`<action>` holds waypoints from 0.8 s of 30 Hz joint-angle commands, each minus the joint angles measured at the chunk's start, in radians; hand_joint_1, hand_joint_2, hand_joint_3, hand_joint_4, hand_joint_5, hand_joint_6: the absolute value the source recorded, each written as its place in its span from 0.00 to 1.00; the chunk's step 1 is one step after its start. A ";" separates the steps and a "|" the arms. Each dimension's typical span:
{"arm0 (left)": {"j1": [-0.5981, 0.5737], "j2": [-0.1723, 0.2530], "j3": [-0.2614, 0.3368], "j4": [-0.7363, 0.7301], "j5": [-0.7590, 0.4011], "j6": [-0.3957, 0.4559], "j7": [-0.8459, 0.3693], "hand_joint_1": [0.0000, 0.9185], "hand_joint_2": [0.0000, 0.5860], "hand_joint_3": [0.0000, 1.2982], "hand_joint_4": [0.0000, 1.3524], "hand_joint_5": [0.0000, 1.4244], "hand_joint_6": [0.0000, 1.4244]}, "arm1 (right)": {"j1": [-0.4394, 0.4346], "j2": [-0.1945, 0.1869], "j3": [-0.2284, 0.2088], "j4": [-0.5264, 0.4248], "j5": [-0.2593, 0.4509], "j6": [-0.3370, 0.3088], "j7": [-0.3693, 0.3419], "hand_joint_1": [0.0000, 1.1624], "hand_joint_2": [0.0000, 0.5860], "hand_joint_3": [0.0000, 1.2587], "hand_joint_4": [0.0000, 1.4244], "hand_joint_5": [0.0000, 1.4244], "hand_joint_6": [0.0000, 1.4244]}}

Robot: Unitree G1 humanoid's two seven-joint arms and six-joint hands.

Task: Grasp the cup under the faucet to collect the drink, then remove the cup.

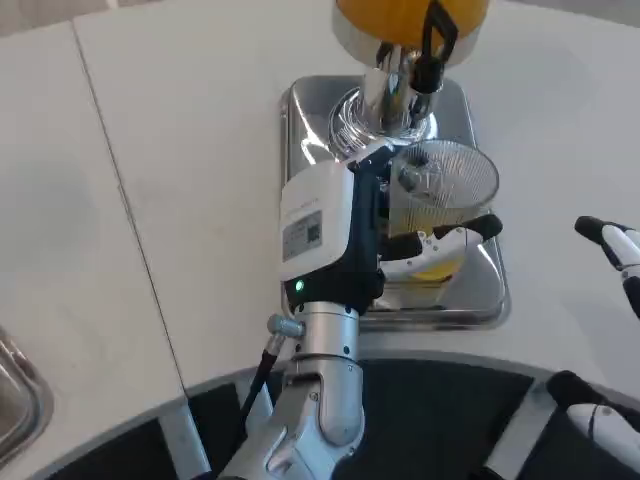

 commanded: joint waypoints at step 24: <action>0.192 0.187 0.056 -0.343 0.021 0.014 -0.076 0.85 0.00 0.86 0.88 0.88 1.00 | -0.068 -0.004 0.072 -0.014 -0.013 0.043 0.060 0.30 0.69 0.00 0.00 0.03 0.06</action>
